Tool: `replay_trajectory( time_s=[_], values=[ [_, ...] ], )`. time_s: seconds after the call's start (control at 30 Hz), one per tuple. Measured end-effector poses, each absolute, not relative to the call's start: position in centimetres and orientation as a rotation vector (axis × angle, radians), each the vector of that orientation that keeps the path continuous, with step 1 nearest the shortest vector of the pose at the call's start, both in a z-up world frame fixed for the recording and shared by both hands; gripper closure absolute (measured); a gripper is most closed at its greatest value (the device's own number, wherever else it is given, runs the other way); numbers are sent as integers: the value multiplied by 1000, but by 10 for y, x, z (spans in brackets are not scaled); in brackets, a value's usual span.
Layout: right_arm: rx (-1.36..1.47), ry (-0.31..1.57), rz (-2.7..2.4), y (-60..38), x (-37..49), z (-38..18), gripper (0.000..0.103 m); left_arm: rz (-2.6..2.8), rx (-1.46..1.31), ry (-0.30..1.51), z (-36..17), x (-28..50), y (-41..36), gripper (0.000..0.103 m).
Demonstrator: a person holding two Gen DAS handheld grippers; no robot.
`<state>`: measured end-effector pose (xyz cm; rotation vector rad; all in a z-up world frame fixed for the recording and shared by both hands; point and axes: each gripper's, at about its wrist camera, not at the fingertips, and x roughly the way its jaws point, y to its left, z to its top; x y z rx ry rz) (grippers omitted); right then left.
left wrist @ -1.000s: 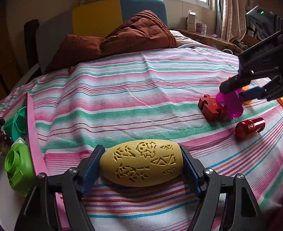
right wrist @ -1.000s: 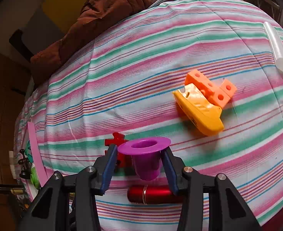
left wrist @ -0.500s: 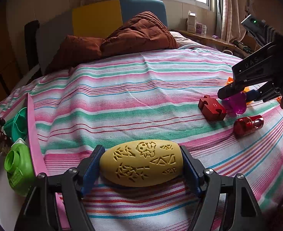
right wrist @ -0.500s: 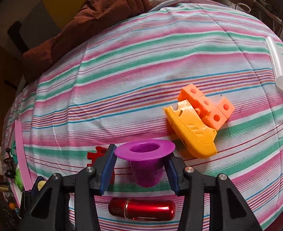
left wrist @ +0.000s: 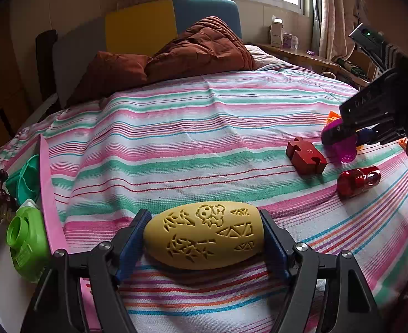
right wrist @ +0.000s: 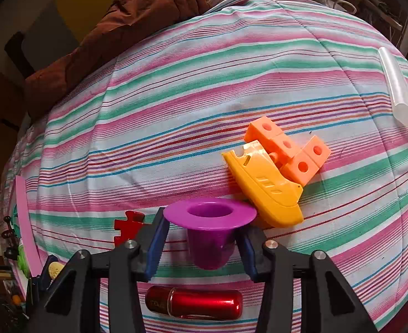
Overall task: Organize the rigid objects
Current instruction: 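Grasp the purple flared cup with the right tool while the left tool holds the yellow oval, then lower the yellow oval into the tray and open the left tool while the right tool holds the purple cup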
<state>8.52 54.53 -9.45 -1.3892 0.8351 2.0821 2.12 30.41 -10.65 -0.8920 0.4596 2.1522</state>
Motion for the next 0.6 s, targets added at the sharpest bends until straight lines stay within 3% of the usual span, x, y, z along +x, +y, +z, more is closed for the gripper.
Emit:
replay_trajectory(
  time_s=[0.2, 0.37, 0.6],
  values=[
    [-1474, 554, 2118, 521, 66, -99, 71, 2144, -935, 449, -103, 17, 304, 27],
    [-1444, 626, 2122, 525, 70, -102, 70, 2150, -967, 391, -88, 17, 294, 27],
    [-1448, 559, 2138, 521, 70, -103, 70, 2163, -939, 323, -49, 26, 270, 27]
  ],
)
